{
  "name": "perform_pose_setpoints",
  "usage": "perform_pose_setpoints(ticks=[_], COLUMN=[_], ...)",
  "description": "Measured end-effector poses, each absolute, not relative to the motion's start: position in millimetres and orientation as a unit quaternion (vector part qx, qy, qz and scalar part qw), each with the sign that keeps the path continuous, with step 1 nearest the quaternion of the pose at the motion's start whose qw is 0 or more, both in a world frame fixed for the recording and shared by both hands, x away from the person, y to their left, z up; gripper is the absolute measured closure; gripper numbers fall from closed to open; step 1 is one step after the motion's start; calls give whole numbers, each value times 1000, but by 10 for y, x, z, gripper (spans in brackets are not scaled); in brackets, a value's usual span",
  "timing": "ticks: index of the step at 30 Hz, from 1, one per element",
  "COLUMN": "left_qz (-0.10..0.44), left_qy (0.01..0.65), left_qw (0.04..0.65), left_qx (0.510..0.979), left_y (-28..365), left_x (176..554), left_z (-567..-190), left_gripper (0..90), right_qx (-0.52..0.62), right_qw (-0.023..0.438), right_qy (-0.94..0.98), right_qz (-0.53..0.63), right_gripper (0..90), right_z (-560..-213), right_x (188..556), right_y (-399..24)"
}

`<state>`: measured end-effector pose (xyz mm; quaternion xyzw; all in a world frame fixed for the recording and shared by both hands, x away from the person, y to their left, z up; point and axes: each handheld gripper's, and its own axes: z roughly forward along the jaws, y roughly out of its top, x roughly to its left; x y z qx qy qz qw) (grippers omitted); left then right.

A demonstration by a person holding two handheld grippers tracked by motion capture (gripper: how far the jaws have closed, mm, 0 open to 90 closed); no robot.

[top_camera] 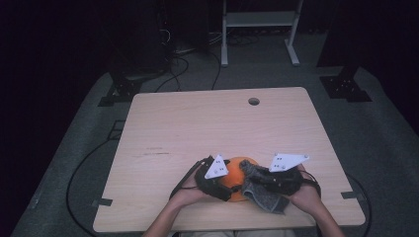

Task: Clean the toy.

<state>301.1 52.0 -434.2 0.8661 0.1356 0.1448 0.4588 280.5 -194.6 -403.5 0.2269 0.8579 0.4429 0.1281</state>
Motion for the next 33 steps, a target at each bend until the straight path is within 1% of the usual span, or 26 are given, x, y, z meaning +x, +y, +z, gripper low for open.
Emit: perform_pose_setpoints(ticks=[4, 7, 9, 11, 13, 16, 18, 20, 24, 27, 30, 33], left_qz=[156, 156, 156, 158, 158, 161, 161, 161, 157, 154, 153, 155], left_qy=[132, 134, 128, 121, 115, 107, 106, 107, 110, 112, 113, 111], left_qw=[456, 458, 465, 468, 469, 470, 470, 468, 469, 471, 473, 473], left_qx=[866, 865, 862, 861, 861, 861, 861, 863, 862, 861, 860, 860], left_y=[511, 511, 509, 497, 488, 480, 480, 488, 512, 542, 538, 520], left_x=[2971, 2967, 2959, 2948, 2942, 2928, 2924, 2921, 2925, 2917, 2918, 2920], left_z=[-4365, -4371, -4377, -4388, -4392, -4399, -4400, -4403, -4406, -4414, -4418, -4423], left_gripper=[157, 157, 156, 156, 156, 156, 156, 156, 156, 155, 149, 139], right_qx=[262, 301, 315, 312, 300, 272, 266, 276, 323, 346, 336, 312], right_qw=[121, 89, 78, 82, 88, 73, 75, 67, 59, 60, 62, 61], right_qy=[850, 845, 846, 844, 836, 823, 829, 827, 821, 833, 829, 812], right_qz=[441, 433, 424, 429, 451, 493, 486, 485, 468, 428, 443, 489], right_gripper=[738, 738, 739, 738, 738, 736, 734, 735, 736, 736, 735, 732], right_z=[-4160, -4306, -4376, -4337, -4225, -4078, -4088, -4161, -4348, -4490, -4416, -4242], right_x=[2899, 2996, 3021, 3008, 2986, 2957, 2970, 3006, 3103, 3143, 3111, 3073], right_y=[-2145, -2354, -2438, -2443, -2406, -2302, -2254, -2265, -2433, -2506, -2496, -2416])
